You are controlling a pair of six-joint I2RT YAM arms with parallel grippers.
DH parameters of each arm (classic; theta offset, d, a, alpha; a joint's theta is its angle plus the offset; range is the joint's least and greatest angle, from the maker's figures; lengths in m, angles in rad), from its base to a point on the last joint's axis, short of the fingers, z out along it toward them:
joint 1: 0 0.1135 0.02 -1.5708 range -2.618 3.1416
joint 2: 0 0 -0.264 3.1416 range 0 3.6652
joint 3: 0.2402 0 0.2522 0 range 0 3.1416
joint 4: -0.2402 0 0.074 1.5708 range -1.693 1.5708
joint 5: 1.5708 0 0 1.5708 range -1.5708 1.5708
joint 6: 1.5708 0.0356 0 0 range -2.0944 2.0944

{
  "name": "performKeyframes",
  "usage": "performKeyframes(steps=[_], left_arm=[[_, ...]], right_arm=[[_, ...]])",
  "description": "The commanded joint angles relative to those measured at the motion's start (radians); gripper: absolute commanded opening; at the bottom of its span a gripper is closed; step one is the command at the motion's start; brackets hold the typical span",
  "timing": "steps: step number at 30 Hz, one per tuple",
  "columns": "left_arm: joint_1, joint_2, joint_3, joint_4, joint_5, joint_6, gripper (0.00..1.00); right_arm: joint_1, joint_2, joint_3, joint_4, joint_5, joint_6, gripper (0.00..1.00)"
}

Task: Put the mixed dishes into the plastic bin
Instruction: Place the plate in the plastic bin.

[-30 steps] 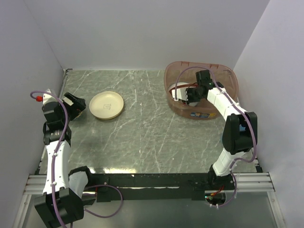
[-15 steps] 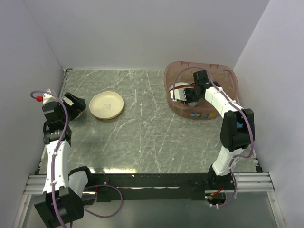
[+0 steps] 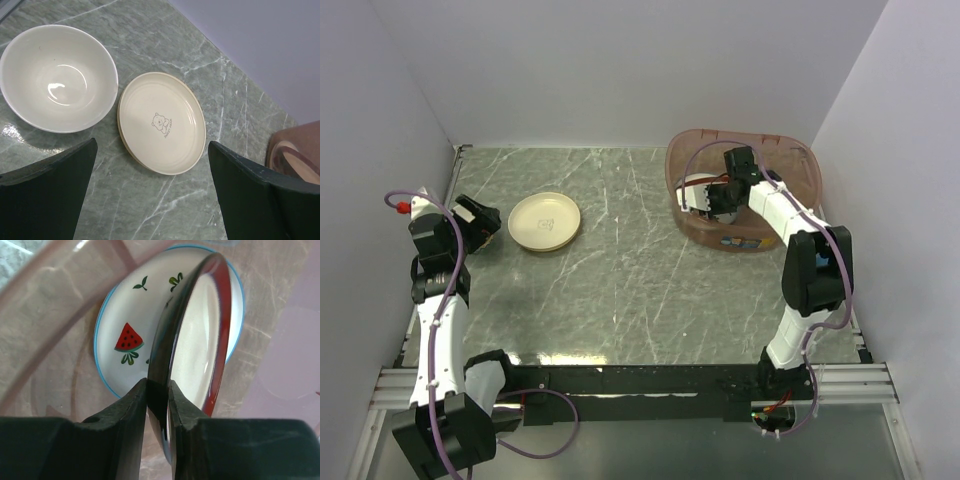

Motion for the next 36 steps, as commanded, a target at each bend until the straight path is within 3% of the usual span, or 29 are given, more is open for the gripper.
performKeyframes(steps=[1, 20, 36], left_arm=[[-0.001, -0.001, 0.010, 0.025, -0.011, 0.020, 0.99], [-0.001, 0.005, 0.010, 0.022, -0.014, 0.022, 0.99], [-0.001, 0.011, 0.012, 0.022, -0.019, 0.023, 0.99]], right_arm=[[0.006, 0.018, 0.056, 0.009, -0.007, 0.014, 0.30], [0.008, 0.056, 0.039, -0.007, -0.055, 0.103, 0.35], [0.009, 0.111, 0.036, -0.004, -0.078, 0.152, 0.28]])
